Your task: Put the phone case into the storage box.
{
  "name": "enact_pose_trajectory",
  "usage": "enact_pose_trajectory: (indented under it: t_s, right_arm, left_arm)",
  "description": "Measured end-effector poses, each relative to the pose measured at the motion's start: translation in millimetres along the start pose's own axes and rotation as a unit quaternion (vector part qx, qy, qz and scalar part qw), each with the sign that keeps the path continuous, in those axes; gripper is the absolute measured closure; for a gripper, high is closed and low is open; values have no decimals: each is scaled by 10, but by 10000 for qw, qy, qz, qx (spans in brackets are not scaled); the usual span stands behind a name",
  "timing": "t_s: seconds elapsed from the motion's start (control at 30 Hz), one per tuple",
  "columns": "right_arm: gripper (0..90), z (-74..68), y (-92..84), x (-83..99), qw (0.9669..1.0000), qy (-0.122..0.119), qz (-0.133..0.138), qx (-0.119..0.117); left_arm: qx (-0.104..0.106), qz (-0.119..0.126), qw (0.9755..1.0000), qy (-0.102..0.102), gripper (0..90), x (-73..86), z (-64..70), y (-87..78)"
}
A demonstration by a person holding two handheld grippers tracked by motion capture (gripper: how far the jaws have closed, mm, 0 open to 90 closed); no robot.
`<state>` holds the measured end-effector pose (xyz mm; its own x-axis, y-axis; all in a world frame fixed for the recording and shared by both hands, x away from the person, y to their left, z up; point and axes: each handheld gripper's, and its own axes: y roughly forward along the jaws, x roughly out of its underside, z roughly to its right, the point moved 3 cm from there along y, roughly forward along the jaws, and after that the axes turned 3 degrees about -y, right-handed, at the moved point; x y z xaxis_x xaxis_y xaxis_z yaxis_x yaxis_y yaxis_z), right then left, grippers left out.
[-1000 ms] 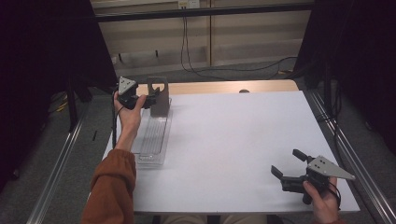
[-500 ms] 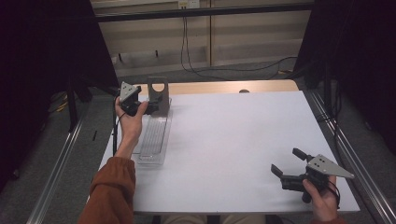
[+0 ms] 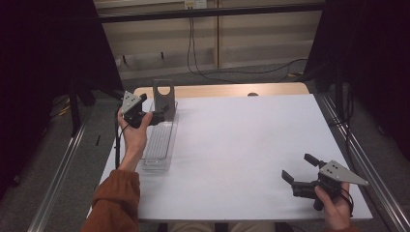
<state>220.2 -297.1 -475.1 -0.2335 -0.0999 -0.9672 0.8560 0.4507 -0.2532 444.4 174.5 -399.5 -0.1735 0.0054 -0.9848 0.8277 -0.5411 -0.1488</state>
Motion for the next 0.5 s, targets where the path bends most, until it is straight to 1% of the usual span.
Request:
enact_pose_trajectory:
  t_s: [0.03, 0.07, 0.1, 0.13, 0.2, 0.23, 0.27, 0.33, 0.43, 0.47, 0.5]
  right_arm:
    - [0, -2, 0, -1, 10000, -4, -1, 7]
    - [0, -6, 2, -3, 10000, -5, 10, -2]
    - [0, -9, 2, -5, 10000, -25, 17, -4]
    - [0, -17, -4, -7, 10000, -15, -2, -17]
    - [0, -28, -14, -12, 10000, -17, 9, -19]
    - [0, -27, -16, -14, 10000, -29, 18, -19]
    - [0, -29, -14, -15, 10000, -24, 14, -26]
    - [0, -29, -9, -14, 10000, -32, 1, -15]
    - [0, -33, -12, -14, 10000, -35, -6, 3]
    - [0, -35, -15, -16, 10000, -38, -4, 9]
    - [0, -37, -17, -16, 10000, -58, 11, 9]
  left_arm:
    - [27, 21, 10000, 57, 31, -4, 12, -20]
    - [31, 9, 10000, 39, 31, -6, 28, -45]
    - [85, 56, 9999, 15, 30, -7, 41, -62]
    - [89, 39, 9999, 34, 30, -7, 44, -76]
    - [89, 84, 9999, -2, 30, 2, 58, -109]
    - [116, 36, 9999, 39, 30, 12, 46, -132]
    - [121, 44, 9999, -32, 30, 25, 55, -144]
    - [55, 33, 10000, 25, 30, 46, 54, -190]
    - [95, 27, 10000, 3, 30, 73, 66, -276]
    - [105, 113, 9998, -116, 30, 76, 88, -285]
    - [117, 48, 9999, -20, 30, 83, 81, -329]
